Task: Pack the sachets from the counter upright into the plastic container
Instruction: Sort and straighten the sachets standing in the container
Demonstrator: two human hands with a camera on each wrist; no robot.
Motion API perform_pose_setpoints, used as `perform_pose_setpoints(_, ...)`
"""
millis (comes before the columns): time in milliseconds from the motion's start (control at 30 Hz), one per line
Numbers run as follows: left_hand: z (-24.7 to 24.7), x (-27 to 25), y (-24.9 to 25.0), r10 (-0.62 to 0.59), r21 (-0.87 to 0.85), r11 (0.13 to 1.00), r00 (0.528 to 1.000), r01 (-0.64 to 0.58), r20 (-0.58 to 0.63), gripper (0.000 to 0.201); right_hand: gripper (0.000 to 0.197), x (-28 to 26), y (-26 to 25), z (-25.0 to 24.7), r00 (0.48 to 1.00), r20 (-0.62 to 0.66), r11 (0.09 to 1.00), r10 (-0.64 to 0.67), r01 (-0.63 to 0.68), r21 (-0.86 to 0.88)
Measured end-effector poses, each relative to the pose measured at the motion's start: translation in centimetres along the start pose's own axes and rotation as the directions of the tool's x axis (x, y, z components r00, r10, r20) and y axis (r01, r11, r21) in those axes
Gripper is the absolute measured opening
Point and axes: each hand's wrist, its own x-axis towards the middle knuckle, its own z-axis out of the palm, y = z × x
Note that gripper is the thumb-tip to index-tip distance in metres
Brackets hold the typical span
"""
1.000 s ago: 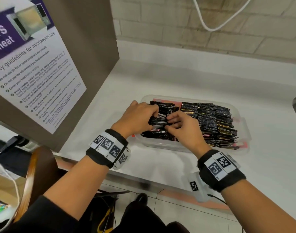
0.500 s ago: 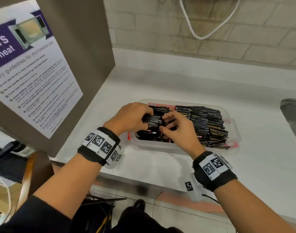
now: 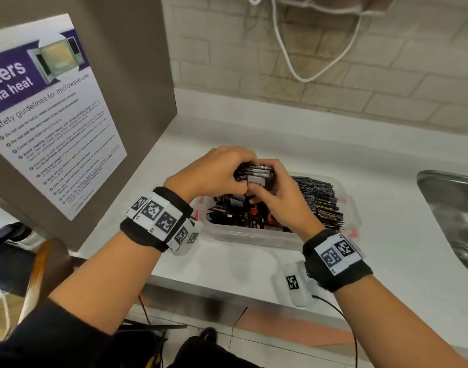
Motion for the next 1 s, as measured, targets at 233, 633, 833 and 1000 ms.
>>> perform_pose_setpoints(233, 0.2, -0.3, 1.2, -0.175, -0.654, 0.756, 0.966, 0.01, -0.188, 0.075, 0.037, 0.0, -2.0, -1.9, 0.978, 0.123, 0.779, 0.17, -0.21, 0.591)
perform_pose_setpoints(633, 1.6, 2.0, 5.5, -0.209, -0.882, 0.453, 0.946, -0.13, -0.248, 0.019, 0.036, 0.0, -3.5, -1.4, 0.936, 0.306, 0.538, 0.174, -0.351, 0.767)
perform_pose_setpoints(833, 2.0, 3.6, 6.9, -0.33, -0.783, 0.618, 0.882, -0.069, -0.338, 0.011, 0.046, 0.7, -4.2, -3.4, 0.934, 0.233, 0.814, 0.27, -0.351, 0.463)
perform_pose_setpoints(1000, 3.2, 5.1, 8.3, -0.304, -0.682, 0.728, 0.925, 0.072, -0.227, 0.012, 0.047, 0.8, -4.0, -3.3, 0.973, 0.086, 0.955, 0.213, -0.226, 0.193)
